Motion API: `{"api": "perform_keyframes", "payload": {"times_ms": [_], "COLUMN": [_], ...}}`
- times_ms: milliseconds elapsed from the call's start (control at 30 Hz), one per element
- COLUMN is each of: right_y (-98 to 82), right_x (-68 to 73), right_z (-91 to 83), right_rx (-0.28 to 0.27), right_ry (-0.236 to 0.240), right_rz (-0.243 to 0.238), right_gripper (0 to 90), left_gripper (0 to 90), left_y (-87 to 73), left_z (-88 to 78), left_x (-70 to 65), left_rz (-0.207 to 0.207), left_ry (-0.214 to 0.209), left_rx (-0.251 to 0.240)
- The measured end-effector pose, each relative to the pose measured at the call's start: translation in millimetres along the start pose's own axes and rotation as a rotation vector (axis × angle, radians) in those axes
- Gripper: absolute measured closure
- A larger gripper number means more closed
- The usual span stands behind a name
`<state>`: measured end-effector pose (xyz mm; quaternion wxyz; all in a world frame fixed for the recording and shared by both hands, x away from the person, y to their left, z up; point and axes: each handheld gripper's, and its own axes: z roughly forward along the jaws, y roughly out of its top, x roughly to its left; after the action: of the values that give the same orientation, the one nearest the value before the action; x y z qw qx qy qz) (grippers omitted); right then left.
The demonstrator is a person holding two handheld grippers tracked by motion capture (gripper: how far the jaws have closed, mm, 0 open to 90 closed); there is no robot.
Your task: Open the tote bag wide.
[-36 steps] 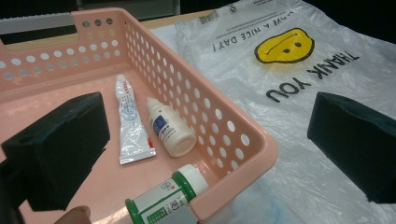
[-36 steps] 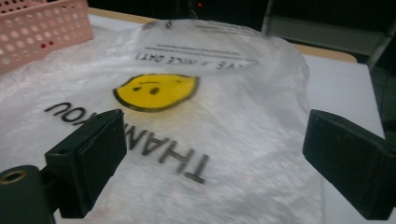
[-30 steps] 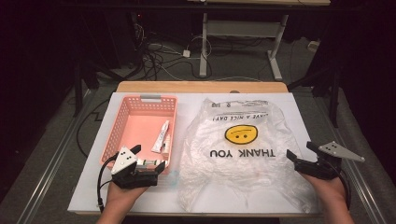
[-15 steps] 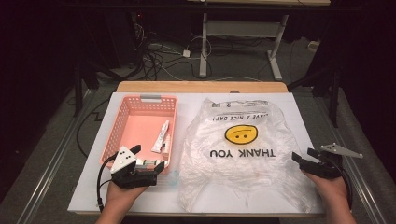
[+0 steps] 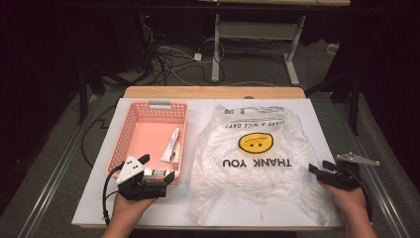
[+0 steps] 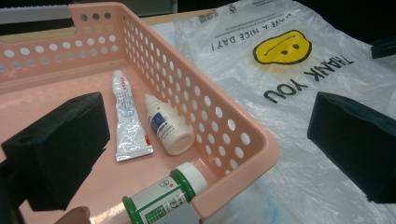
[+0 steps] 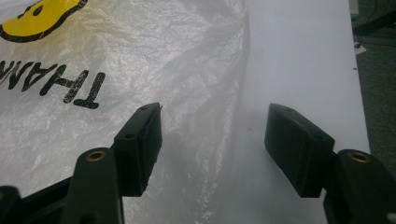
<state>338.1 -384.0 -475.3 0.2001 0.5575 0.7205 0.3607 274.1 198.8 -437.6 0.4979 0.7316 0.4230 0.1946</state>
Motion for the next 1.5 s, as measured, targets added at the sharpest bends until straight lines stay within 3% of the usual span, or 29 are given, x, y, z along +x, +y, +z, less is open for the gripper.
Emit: {"api": "perform_keyframes", "payload": {"times_ms": [233,267,467,533,800,1000,1033,1167,1367,1500], "right_y": [1.0,0.8,0.7,0.2,-3.0,-11.1,-13.9,-24.0,-42.4,-53.5], "right_x": [3.6,4.5,7.1,10.1,17.1,33.6,41.3,52.1,64.6,67.5], "right_z": [3.4,3.8,4.2,3.8,-0.2,-20.7,-29.2,-43.8,-60.4,-68.1], "right_rx": [0.034,0.034,0.042,0.051,0.033,-0.002,-0.013,-0.029,-0.025,-0.01], "right_ry": [-0.011,-0.004,-0.003,0.005,0.004,0.029,0.033,0.047,0.079,0.09], "right_rz": [-0.033,-0.051,-0.076,-0.107,-0.147,-0.154,-0.179,-0.195,-0.233,-0.224], "right_gripper": [51.0,58.9,75.1,90.0,90.0,90.0,90.0,90.0,90.0,90.0], "left_gripper": [0.0,0.0,0.0,0.0,0.0,0.0,0.0,0.0,0.0,0.0], "left_y": [-0.1,-0.2,-0.6,-0.9,1.0,3.4,3.6,4.2,4.2,1.9], "left_z": [0.2,0.3,0.0,-0.2,0.4,-1.2,-1.2,-2.3,-2.7,-2.0], "left_x": [0.5,0.5,-1.0,-1.5,-2.9,-5.8,-6.2,-5.0,-6.0,-5.9], "left_rz": [0.002,0.003,0.015,0.017,0.016,0.02,0.027,0.025,0.029,0.023], "left_ry": [0.007,0.007,0.011,0.01,0.02,0.019,0.02,0.027,0.04,0.036], "left_rx": [0.002,0.003,0.007,0.015,0.028,0.035,0.038,0.032,0.032,0.035]}}
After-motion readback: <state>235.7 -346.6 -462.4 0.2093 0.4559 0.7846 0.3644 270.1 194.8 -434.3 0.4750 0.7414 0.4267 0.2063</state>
